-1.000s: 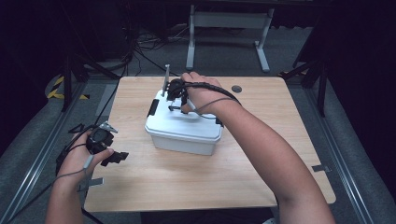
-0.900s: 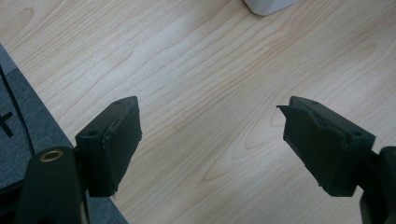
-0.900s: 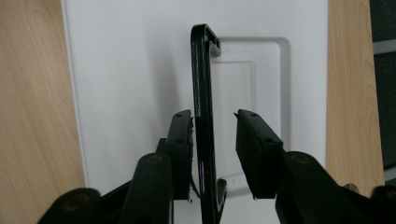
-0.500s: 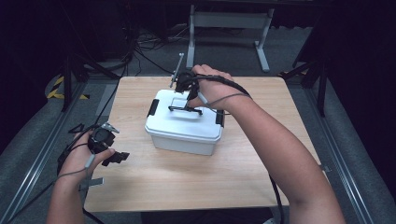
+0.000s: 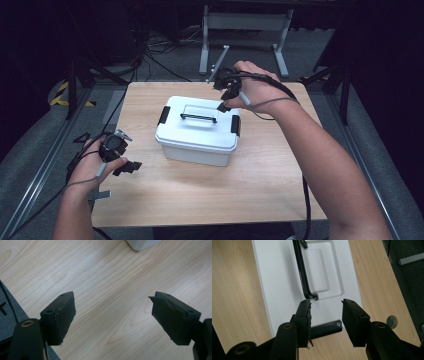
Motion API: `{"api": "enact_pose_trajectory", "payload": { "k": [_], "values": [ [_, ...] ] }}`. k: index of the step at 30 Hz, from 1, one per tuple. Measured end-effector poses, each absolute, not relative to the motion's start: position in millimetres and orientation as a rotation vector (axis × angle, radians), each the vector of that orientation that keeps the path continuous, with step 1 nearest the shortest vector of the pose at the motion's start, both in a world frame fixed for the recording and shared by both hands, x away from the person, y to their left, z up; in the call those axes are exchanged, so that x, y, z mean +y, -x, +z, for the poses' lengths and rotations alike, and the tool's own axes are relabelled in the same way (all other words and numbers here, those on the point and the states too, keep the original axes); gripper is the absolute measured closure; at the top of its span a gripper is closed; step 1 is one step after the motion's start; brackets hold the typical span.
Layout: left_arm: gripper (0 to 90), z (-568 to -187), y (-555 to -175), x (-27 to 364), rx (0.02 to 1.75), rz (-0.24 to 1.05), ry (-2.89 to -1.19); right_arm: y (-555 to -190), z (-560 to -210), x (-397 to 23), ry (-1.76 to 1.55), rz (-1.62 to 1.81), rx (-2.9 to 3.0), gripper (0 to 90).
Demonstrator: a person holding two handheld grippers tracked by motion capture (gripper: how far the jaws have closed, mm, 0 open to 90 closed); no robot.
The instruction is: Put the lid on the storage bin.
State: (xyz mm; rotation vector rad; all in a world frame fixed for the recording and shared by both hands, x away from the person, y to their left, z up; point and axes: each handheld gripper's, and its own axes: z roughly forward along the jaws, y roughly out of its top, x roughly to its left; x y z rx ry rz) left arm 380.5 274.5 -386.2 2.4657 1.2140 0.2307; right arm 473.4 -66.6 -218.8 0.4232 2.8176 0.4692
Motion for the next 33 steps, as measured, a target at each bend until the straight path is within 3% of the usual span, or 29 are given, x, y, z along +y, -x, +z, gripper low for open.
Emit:
{"api": "enact_pose_trajectory", "payload": {
  "k": [33],
  "values": [
    [19.7, -388.0, -392.3, 274.8, 1.212, 0.209, -2.454, -479.4, -218.8, -213.2, -0.836, 0.567, 2.714, 59.5]
  ]
}}
